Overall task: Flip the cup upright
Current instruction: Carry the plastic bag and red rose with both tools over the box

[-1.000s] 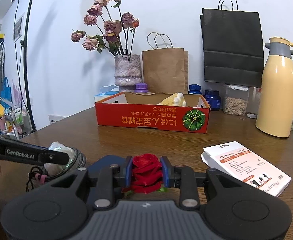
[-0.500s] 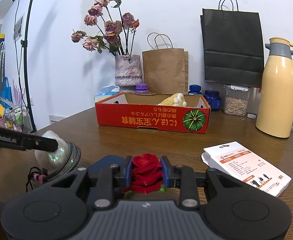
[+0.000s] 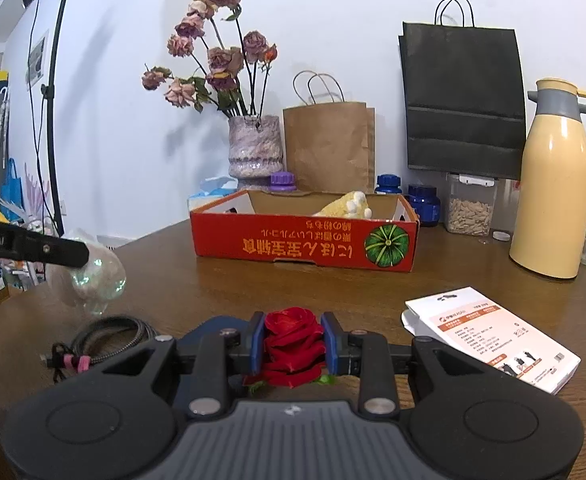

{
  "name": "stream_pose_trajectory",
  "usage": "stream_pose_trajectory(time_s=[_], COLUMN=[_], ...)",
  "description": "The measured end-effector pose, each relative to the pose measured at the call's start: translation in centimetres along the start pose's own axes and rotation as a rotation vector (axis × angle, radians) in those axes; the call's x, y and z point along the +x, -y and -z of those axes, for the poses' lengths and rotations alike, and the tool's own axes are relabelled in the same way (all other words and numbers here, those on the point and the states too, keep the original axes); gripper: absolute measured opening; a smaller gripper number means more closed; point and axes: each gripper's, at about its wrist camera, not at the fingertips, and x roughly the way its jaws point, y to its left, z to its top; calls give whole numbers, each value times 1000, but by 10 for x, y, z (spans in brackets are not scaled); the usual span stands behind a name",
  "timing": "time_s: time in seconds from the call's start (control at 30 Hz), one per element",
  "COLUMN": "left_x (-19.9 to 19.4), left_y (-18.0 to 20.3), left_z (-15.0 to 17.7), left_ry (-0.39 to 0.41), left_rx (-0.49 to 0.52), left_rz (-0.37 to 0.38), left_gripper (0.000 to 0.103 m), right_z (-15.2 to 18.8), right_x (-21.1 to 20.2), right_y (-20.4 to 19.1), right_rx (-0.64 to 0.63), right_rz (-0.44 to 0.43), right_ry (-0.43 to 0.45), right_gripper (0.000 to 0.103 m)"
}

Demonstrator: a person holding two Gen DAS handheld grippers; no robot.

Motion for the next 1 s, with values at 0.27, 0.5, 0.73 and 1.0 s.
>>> stream_pose_trajectory(time_s=[0.27, 0.5, 0.73, 1.0], left_x=[1, 9, 20, 37], left_y=[7, 15, 20, 24], left_z=[-18, -36, -53, -74], left_ry=[37, 66, 91, 115], left_rx=[5, 5, -1, -7], left_rz=[16, 31, 37, 47], left_gripper=[27, 27, 27, 27], right_z=[-18, -45, -70, -94], right_x=[-8, -9, -1, 16], right_y=[2, 6, 7, 6], right_rx=[5, 7, 19, 22], right_rz=[6, 7, 9, 8], right_ry=[50, 104, 132, 145], right_gripper=[28, 28, 28, 28])
